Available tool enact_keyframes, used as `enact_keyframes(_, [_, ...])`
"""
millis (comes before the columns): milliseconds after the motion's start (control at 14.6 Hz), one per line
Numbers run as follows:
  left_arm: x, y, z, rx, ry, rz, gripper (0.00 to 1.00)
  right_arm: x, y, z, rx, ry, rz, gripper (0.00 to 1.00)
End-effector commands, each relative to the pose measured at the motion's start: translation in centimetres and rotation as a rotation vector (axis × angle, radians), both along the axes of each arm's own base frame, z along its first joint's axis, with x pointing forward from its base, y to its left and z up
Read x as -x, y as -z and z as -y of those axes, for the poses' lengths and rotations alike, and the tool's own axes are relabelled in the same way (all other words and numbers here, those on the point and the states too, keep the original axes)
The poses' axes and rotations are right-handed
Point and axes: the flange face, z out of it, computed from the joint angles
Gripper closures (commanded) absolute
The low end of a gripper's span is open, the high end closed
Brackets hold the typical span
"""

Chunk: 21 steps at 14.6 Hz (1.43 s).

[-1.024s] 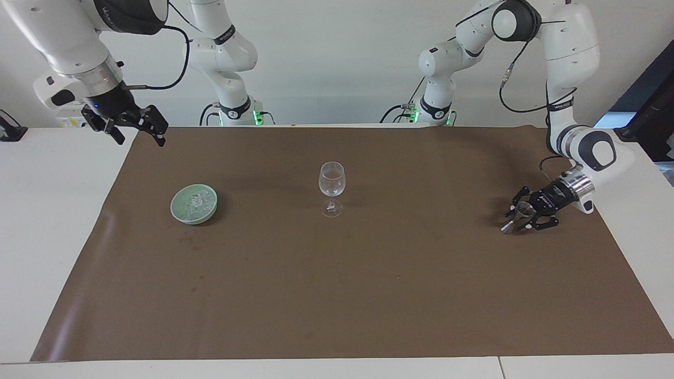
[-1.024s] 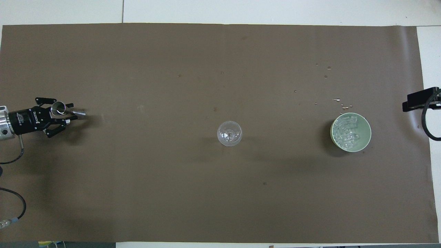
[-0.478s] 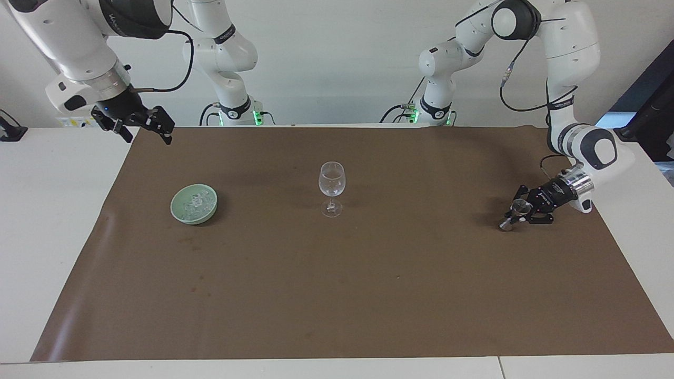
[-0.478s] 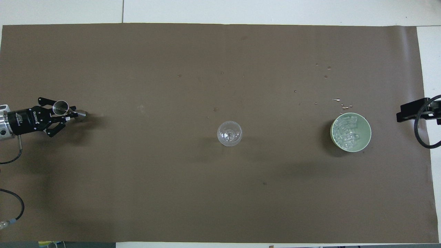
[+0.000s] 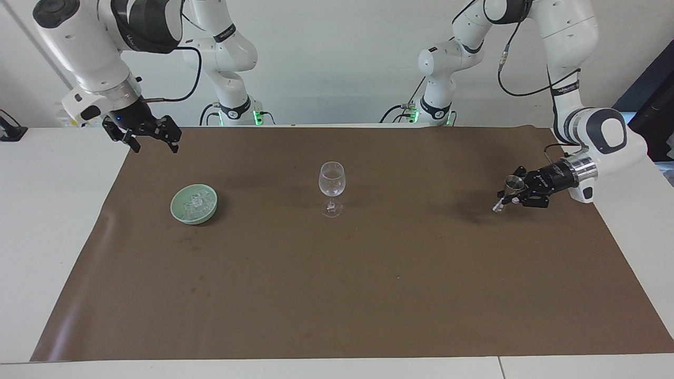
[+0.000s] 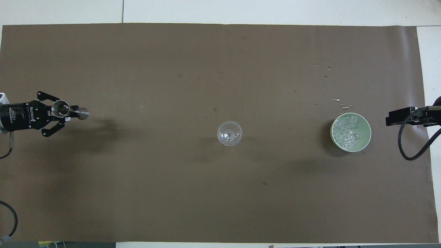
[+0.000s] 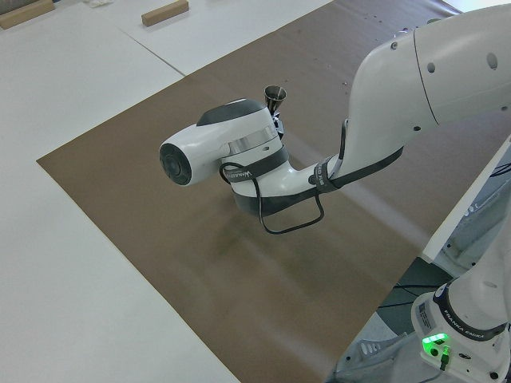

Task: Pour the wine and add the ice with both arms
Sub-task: 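Lift the jigger with the left gripper while the right gripper reaches the bowl, then carry the jigger with the left gripper to the clear glass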

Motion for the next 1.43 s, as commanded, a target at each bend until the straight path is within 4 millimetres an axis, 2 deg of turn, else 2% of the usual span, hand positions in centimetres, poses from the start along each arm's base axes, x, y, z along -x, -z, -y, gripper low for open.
enact_keyframes(0, [2.3, -3.4, 5.9, -0.022, 0.068, -0.029, 1.00, 1.9, 3.3, 0.2, -0.020, -0.071, 0.032, 0.00])
enact_keyframes(205, [2.8, -6.3, 12.7, -0.043, 0.139, -0.061, 1.00, 2.2, 7.3, 1.3, -0.075, -0.146, 0.019, 0.00])
enact_keyframes(410, [3.4, -8.4, 19.0, -0.084, 0.158, -0.117, 1.00, 2.2, 11.1, 1.3, -0.076, -0.204, 0.038, 0.00])
enact_keyframes(614, [3.8, -9.2, 24.8, -0.147, 0.117, -0.167, 1.00, 1.5, 13.4, 1.1, -0.063, -0.228, 0.069, 0.22])
enact_keyframes(819, [4.2, -9.7, 29.2, -0.194, 0.050, -0.204, 1.00, 1.1, 16.8, 1.1, -0.052, -0.239, 0.078, 0.27])
enact_keyframes(1092, [5.0, -9.6, 34.3, -0.262, -0.004, -0.193, 1.00, 1.5, 20.0, 1.0, -0.036, -0.258, 0.106, 0.27])
enact_keyframes(1161, [5.5, -9.5, 35.9, -0.296, -0.007, -0.176, 1.00, 1.5, 20.8, 0.3, -0.036, -0.266, 0.105, 0.27])
enact_keyframes(1297, [6.3, -9.4, 37.5, -0.340, 0.010, -0.152, 1.00, 1.6, 21.1, -0.4, -0.037, -0.278, 0.103, 0.34])
enact_keyframes(1365, [6.4, -9.3, 37.6, -0.372, 0.022, -0.141, 1.00, 1.7, 21.2, -0.5, -0.039, -0.280, 0.099, 0.35])
